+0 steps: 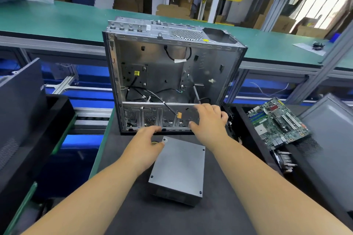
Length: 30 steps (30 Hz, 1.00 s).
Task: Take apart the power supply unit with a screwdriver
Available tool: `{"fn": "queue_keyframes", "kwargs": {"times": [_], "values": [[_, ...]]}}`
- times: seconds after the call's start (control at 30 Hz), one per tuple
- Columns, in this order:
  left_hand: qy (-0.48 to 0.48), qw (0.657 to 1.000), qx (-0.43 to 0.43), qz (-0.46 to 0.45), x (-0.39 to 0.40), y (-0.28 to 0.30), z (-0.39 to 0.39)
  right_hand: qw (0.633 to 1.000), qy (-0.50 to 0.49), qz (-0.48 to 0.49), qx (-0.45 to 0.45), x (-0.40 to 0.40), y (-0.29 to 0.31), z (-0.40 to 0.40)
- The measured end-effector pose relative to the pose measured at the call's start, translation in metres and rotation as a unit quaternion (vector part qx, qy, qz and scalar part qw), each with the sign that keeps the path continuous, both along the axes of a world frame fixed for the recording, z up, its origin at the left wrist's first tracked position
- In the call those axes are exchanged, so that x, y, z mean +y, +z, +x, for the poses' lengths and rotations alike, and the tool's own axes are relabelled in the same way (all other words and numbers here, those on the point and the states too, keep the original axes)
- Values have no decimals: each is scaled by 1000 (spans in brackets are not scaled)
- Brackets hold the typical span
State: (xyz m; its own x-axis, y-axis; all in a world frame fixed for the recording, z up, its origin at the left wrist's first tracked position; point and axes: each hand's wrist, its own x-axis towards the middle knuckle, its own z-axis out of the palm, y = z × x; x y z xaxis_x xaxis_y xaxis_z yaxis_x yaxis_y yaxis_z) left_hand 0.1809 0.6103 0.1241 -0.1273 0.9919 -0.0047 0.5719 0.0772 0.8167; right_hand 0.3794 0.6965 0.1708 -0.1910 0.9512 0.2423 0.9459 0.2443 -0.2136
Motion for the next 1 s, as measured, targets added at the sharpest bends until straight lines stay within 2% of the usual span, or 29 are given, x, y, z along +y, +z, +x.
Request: {"fn": "queue_keyframes", "kwargs": {"times": [0.3,0.53,0.7,1.0], "values": [[6,999,24,-27,-5,-3,75,999,12,-53,8,-9,-18,88],[-18,999,36,-26,-5,-7,153,994,-41,-99,-5,-12,-32,187],[-40,998,39,-26,-5,-11,204,984,-60,-167,10,-20,-48,257],[-43,997,50,-34,-6,-18,257,966,-77,-243,42,-26,-78,318]]}}
